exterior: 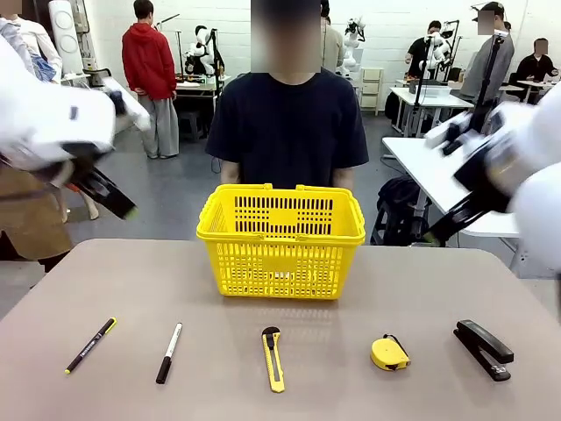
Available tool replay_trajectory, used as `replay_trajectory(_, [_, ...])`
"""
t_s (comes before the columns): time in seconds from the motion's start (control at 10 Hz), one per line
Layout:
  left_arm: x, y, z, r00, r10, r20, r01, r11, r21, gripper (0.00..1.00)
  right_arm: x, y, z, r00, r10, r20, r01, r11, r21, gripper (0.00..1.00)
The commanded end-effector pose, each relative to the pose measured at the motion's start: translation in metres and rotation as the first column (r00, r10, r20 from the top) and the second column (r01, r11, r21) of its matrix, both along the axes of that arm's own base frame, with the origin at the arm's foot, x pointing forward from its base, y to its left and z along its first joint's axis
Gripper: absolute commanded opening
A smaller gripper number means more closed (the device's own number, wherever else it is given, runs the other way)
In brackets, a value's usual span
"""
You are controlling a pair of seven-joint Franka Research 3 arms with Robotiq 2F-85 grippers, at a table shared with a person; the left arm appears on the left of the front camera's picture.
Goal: Place the items the person wants into the basket.
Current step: Pick up the item the person points to and place it in the Market Basket.
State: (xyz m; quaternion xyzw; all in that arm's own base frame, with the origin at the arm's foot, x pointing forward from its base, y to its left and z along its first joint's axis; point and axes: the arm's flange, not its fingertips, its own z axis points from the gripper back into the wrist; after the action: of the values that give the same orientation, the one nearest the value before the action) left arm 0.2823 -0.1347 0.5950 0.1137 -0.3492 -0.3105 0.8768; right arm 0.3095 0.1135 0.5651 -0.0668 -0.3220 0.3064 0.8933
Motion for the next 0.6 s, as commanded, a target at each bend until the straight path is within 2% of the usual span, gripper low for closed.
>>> replay_trajectory(0.0, [-0.01, -0.007, 0.037, 1.0, 0.023, -0.001, -0.023, 0.999, 0.03, 1.0, -0.045, 0.008, 0.074, 0.999, -0.024, 0.023, 0.025, 0.998, -0.049, 1.0])
replay_trajectory(0.2, [-0.019, 0.002, 0.051, 0.999, 0.032, 0.001, -0.032, 0.999, 0.005, 1.0, -0.067, 0.018, 0.108, 0.997, -0.017, 0.071, 0.021, 0.998, -0.055, 1.0])
replay_trajectory(0.3, [-0.017, 0.008, 0.053, 0.999, 0.039, -0.007, -0.039, 0.999, 0.002, 1.0, -0.072, 0.02, 0.112, 0.995, -0.014, 0.094, 0.02, 0.998, -0.06, 1.0])
replay_trajectory(0.4, [-0.022, 0.007, 0.048, 0.998, 0.05, 0.035, -0.05, 0.999, 0.011, 1.0, -0.073, 0.021, 0.105, 0.992, -0.031, 0.125, 0.042, 0.995, -0.086, 1.0])
replay_trajectory(0.5, [-0.027, 0.004, 0.059, 1.0, 0.026, 0.008, -0.026, 1.0, 0.003, 1.0, -0.089, 0.01, 0.126, 0.995, 0.003, 0.098, 0.002, 0.999, -0.05, 1.0])
